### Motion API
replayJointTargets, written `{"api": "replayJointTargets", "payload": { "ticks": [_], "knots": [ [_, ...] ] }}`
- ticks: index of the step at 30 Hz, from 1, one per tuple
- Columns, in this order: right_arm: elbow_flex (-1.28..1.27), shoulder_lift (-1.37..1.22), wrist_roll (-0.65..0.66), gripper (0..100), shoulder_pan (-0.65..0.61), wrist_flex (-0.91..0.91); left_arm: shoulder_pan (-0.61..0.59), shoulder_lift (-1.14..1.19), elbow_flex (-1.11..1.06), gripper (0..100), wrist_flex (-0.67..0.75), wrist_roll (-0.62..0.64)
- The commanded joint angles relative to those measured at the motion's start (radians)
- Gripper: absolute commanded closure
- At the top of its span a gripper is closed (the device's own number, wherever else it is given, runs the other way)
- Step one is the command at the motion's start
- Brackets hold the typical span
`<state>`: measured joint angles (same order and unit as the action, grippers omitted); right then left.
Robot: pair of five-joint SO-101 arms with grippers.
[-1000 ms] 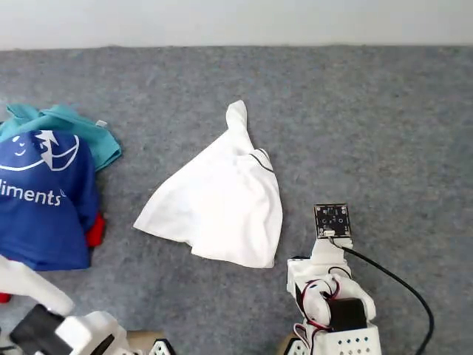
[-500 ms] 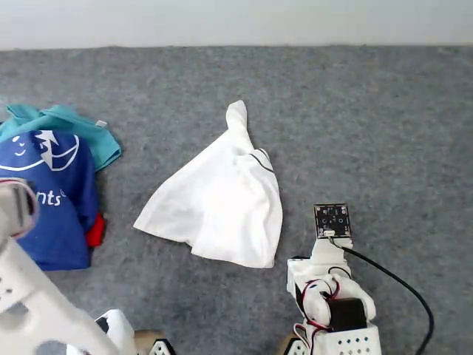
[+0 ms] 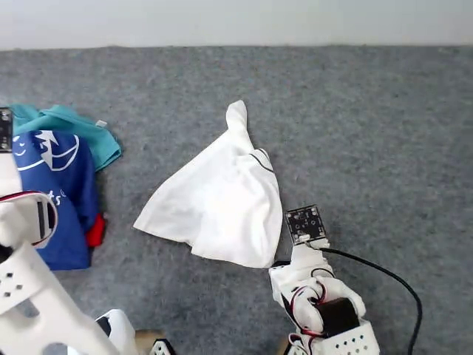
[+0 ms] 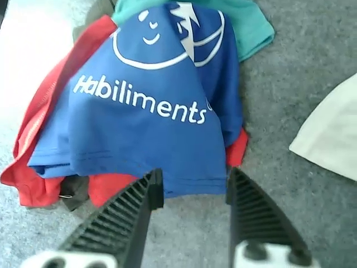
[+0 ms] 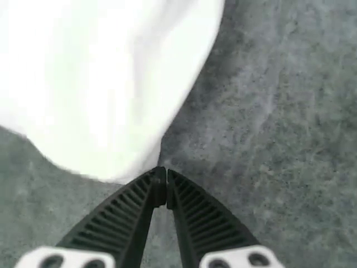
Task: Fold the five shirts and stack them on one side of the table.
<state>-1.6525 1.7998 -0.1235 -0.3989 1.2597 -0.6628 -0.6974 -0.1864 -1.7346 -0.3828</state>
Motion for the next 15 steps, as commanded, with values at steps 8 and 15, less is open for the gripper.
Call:
{"api": "replayJointTargets", "payload": {
  "ticks": [8, 15],
  "knots": [
    [0.336, -0.024, 0.008, 99.0, 0.016, -0.326, 0.005, -0.021, -0.071, 88, -0.017, 0.008],
    [0.706, -0.366, 0.009, 99.0, 0.015, -0.303, 0.005, -0.017, -0.071, 89, -0.017, 0.008]
  ]
}}
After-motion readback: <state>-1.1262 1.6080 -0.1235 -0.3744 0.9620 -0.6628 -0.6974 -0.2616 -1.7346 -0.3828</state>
